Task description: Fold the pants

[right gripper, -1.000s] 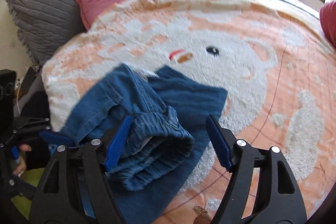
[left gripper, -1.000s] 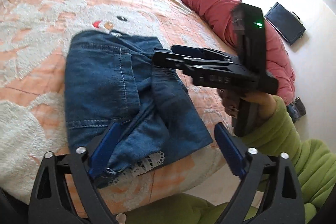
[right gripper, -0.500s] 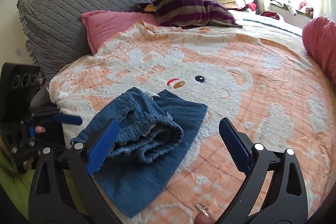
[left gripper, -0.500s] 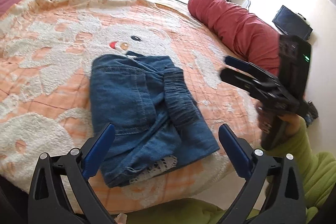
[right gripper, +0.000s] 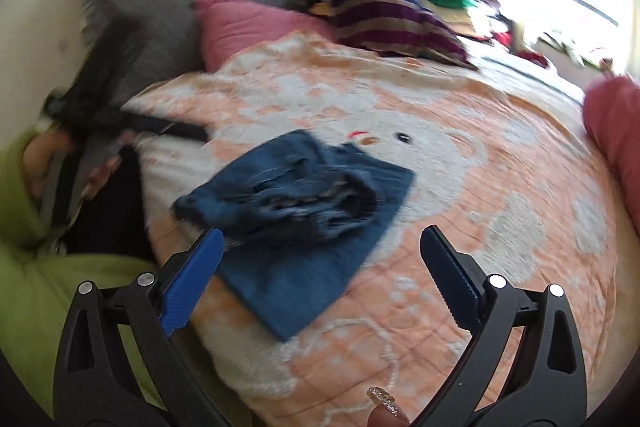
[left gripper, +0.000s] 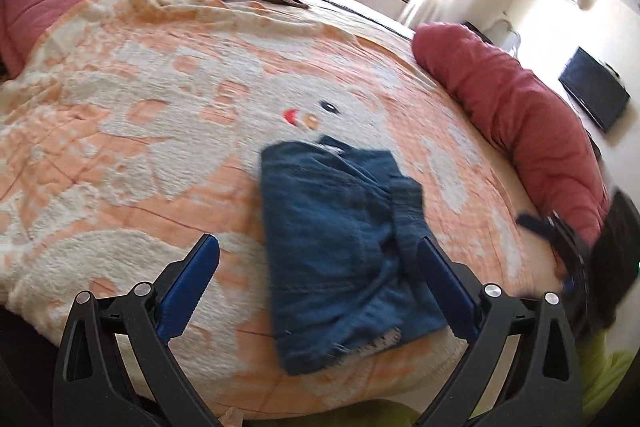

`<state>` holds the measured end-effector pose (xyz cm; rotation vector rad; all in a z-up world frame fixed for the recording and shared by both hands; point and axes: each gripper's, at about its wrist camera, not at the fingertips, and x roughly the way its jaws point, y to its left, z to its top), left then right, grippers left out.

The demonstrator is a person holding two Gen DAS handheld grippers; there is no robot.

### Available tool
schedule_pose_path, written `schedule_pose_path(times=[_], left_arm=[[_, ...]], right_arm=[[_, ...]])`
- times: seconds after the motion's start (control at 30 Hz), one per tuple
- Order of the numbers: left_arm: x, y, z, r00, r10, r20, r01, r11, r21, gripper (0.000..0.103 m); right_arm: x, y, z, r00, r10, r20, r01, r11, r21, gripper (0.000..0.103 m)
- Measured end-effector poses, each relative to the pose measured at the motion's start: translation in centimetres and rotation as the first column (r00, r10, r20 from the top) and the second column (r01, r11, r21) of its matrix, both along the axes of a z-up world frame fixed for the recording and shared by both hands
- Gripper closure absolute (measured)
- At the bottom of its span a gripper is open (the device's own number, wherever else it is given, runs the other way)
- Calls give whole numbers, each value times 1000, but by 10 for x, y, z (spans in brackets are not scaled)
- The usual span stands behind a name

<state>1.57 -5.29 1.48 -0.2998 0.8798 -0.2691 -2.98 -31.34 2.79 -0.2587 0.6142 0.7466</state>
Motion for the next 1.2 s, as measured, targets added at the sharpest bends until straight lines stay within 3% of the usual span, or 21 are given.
schedule_pose_path(times=[0.17,0.2,0.27,0.37,0.47,0.6,0.67,0.7,0.8,0.9,1.0,1.13,1.2], left_arm=[[17,7,-1,1000,25,-17,-24,1000,19,9],[21,7,-3,1000,20,-23,-19,1000,17,23],[32,3,-6,999,-5,-46,5,1000,0,42],[49,-8,-12,996,-51,-70,51,999,-3,59],[64,-23,-21,991,-94,-97,97,995,17,62],[81,-35,-40,988,-96,-123,110,988,108,62],[88,-32,-52,986,-79,-149,95,990,103,62],[90,-29,-56,985,-71,-158,86,992,90,62],[90,-25,-61,985,-73,-156,86,993,79,60],[90,-26,-61,986,-75,-150,87,993,76,60],[88,-25,-62,988,-72,-139,83,994,71,59],[84,-23,-61,990,-67,-121,75,995,59,56],[76,-20,-57,993,-67,-100,71,996,46,44]], right_arm=[[-14,46,-8,986,166,17,-165,985,-58,10],[-16,53,-9,983,184,30,-181,980,-80,11],[-19,70,-13,969,238,60,-229,964,-136,23],[-16,91,-22,946,315,74,-294,933,-208,40],[-11,107,-34,928,362,85,-323,899,-296,53],[-1,121,-48,916,391,94,-335,871,-361,61],[7,121,-52,906,423,-30,-410,858,-309,97],[6,118,-50,899,433,-71,-435,858,-275,98],[-9,108,-41,872,483,-78,-486,836,-255,98],[-14,108,-56,883,464,-72,-461,827,-321,98],[-14,107,-69,898,431,-86,-436,849,-299,98],[-21,99,-61,902,422,-91,-431,866,-253,85],[-19,87,-49,900,424,-100,-436,879,-196,77]])
